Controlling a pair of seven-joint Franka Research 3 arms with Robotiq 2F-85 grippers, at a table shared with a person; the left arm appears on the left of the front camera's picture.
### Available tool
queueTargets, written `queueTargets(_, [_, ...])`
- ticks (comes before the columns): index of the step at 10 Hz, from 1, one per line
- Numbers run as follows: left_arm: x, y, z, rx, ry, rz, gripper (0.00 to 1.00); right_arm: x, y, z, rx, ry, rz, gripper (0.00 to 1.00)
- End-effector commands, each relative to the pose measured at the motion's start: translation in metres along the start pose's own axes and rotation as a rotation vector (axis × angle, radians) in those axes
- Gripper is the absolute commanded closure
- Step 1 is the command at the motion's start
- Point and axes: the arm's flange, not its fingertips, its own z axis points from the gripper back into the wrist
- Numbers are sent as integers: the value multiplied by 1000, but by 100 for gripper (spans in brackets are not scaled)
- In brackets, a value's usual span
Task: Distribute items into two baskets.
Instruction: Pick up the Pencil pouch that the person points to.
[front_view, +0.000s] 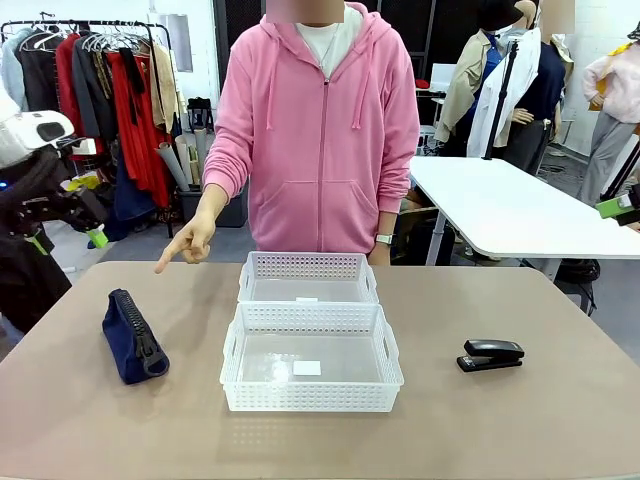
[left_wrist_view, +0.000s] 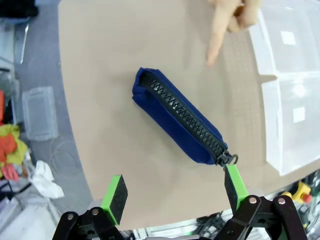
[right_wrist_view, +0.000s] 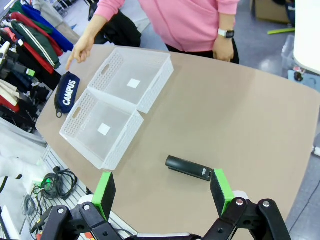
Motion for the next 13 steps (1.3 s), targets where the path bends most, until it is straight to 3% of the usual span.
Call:
queueTargets(1, [10, -14, -4, 92, -2, 129, 0, 1, 0, 0, 23, -21, 6, 0])
queueTargets(4, [20, -29, -22, 123, 34, 309, 0, 1, 0, 0, 23, -21, 6, 0])
queueTargets(7, [26, -38, -46, 197, 6, 482, 0, 1, 0, 0, 23, -21, 6, 0])
queueTargets(13, [23, -36, -86, 225, 26, 569, 0, 1, 0, 0, 23, -21, 6, 0])
